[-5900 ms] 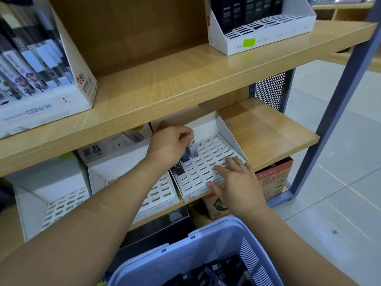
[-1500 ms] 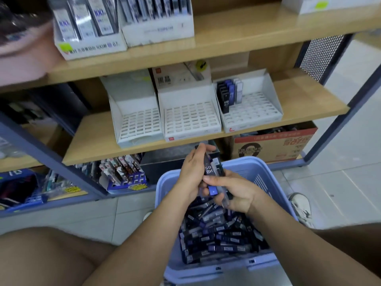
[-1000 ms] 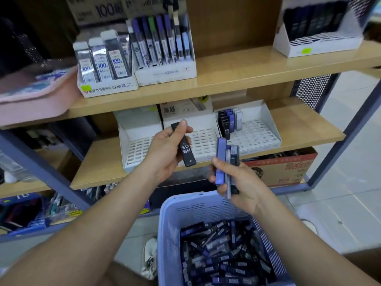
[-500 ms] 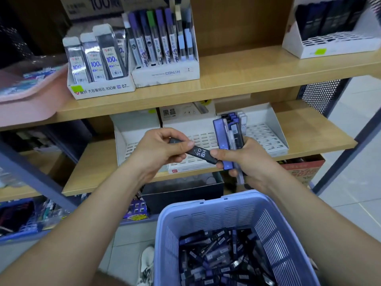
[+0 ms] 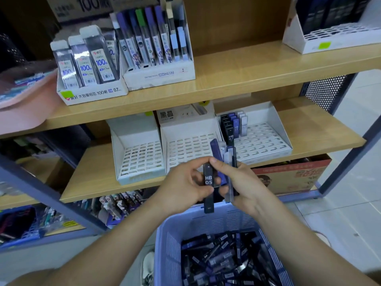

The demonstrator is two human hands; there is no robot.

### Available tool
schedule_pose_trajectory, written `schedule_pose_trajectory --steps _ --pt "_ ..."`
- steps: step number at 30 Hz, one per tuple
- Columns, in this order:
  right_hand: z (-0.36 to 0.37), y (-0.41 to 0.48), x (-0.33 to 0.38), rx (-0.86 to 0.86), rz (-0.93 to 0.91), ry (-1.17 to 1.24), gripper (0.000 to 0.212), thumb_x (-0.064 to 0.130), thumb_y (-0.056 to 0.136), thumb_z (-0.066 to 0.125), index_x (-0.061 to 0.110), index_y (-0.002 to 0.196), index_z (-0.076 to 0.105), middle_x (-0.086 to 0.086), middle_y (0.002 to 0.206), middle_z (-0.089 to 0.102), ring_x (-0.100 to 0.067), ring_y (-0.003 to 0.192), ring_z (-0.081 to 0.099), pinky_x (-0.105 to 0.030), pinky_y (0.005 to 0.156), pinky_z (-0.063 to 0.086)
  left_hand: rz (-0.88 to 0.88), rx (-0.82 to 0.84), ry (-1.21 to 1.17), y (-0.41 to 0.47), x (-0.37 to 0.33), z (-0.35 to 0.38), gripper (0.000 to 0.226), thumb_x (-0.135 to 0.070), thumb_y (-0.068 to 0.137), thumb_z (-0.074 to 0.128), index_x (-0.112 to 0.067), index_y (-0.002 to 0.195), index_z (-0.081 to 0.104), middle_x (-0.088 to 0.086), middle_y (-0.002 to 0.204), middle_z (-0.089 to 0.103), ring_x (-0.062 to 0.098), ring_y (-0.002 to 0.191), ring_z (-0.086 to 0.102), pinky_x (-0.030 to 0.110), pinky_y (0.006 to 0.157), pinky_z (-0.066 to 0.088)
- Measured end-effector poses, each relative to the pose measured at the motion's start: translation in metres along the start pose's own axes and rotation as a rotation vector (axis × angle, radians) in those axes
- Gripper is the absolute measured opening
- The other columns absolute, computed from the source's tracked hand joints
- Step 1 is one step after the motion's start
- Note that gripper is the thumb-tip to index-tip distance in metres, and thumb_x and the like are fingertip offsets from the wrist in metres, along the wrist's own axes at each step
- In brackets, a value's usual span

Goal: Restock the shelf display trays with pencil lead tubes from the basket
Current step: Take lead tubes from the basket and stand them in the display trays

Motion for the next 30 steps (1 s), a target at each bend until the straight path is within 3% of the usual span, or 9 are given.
schedule_pose_trajectory --steps 2,6,9,11,16,21,25,27,30 --pt "-0.009 0.008 0.001 -0.060 -0.021 -0.033 0.022 0.021 0.083 0.077 0.012 0.100 0.066 -0.004 0.080 0.069 -0.010 0.049 0.049 -0.019 0.038 0.035 -0.010 -0.071 0.004 0.005 0.004 -0.010 0.051 -0.005 0.081 0.072 -0.045 0.110 0.059 0.007 0.065 0.066 0.012 0.058 0.061 0.039 0.073 0.059" --pt "-0.016 0.028 0.019 -0.144 -0.239 -0.478 0.008 0.013 0.089 0.068 0.017 0.095 0.063 -0.003 0.073 0.067 -0.011 0.050 0.054 -0.023 0.044 0.041 -0.064 -0.219 -0.023 0.017 0.016 -0.045 0.027 -0.011 0.088 0.066 -0.025 0.111 0.061 0.013 0.072 0.071 0.015 0.056 0.065 0.030 0.065 0.059" --pt "-0.008 0.046 0.026 -0.146 -0.377 -0.794 0.015 0.014 0.089 0.066 0.016 0.103 0.062 -0.005 0.088 0.068 -0.019 0.073 0.063 -0.027 0.062 0.051 -0.074 -0.279 -0.024 0.031 0.023 -0.074 0.018 -0.009 0.090 0.062 -0.024 0.100 0.058 0.016 0.081 0.072 0.020 0.063 0.069 0.033 0.070 0.060" --pt "-0.005 0.056 0.024 -0.147 -0.422 -1.008 0.018 0.017 0.088 0.064 0.015 0.105 0.056 -0.003 0.090 0.065 -0.024 0.080 0.061 -0.030 0.067 0.049 -0.063 -0.305 -0.018 0.042 0.026 -0.088 0.018 -0.009 0.091 0.061 -0.025 0.091 0.055 0.017 0.082 0.071 0.022 0.066 0.069 0.034 0.072 0.059" --pt "-0.005 0.061 0.012 -0.145 -0.468 -1.354 0.022 0.022 0.088 0.062 0.022 0.094 0.041 0.001 0.082 0.052 -0.028 0.077 0.053 -0.032 0.060 0.037 -0.029 -0.354 0.032 0.067 0.035 -0.102 0.014 -0.008 0.086 0.068 -0.018 0.088 0.059 0.013 0.082 0.071 0.012 0.066 0.069 0.018 0.060 0.050" --pt "-0.018 0.059 0.015 -0.182 -0.479 -1.259 0.016 0.024 0.083 0.064 0.018 0.091 0.051 0.000 0.073 0.055 -0.024 0.068 0.051 -0.032 0.058 0.040 -0.004 -0.377 0.090 0.084 0.041 -0.099 0.006 -0.012 0.088 0.067 -0.011 0.093 0.066 0.010 0.080 0.070 0.011 0.062 0.063 0.015 0.058 0.050" --pt "-0.038 0.061 0.013 -0.237 -0.427 -1.047 0.013 0.018 0.081 0.065 0.014 0.081 0.053 0.001 0.065 0.051 -0.017 0.058 0.044 -0.030 0.053 0.036 0.014 -0.351 0.028 0.098 0.040 -0.089 0.008 -0.006 0.094 0.057 -0.009 0.097 0.063 0.013 0.087 0.066 0.016 0.069 0.062 0.020 0.071 0.055" --pt "-0.045 0.061 0.013 -0.234 -0.397 -0.863 0.007 0.016 0.082 0.066 0.015 0.085 0.060 0.004 0.065 0.055 -0.012 0.056 0.047 -0.026 0.054 0.041 0.033 -0.341 0.019 0.107 0.036 -0.084 0.010 -0.004 0.095 0.054 -0.008 0.098 0.063 0.012 0.090 0.065 0.018 0.074 0.062 0.023 0.076 0.056" --pt "-0.049 0.059 0.011 -0.200 -0.360 -0.683 0.008 0.014 0.085 0.069 0.016 0.093 0.067 0.000 0.069 0.063 -0.013 0.058 0.052 -0.031 0.058 0.051 0.068 -0.353 0.030 0.122 0.031 -0.077 0.011 -0.006 0.094 0.056 -0.012 0.095 0.065 0.007 0.089 0.066 0.022 0.080 0.067 0.033 0.084 0.057"
Point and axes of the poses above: each hand's wrist, its own y-axis towards the middle knuckle, its own z-axis out of the palm, x = y × z, the point moved 10 cm from there along y, towards the middle knuckle
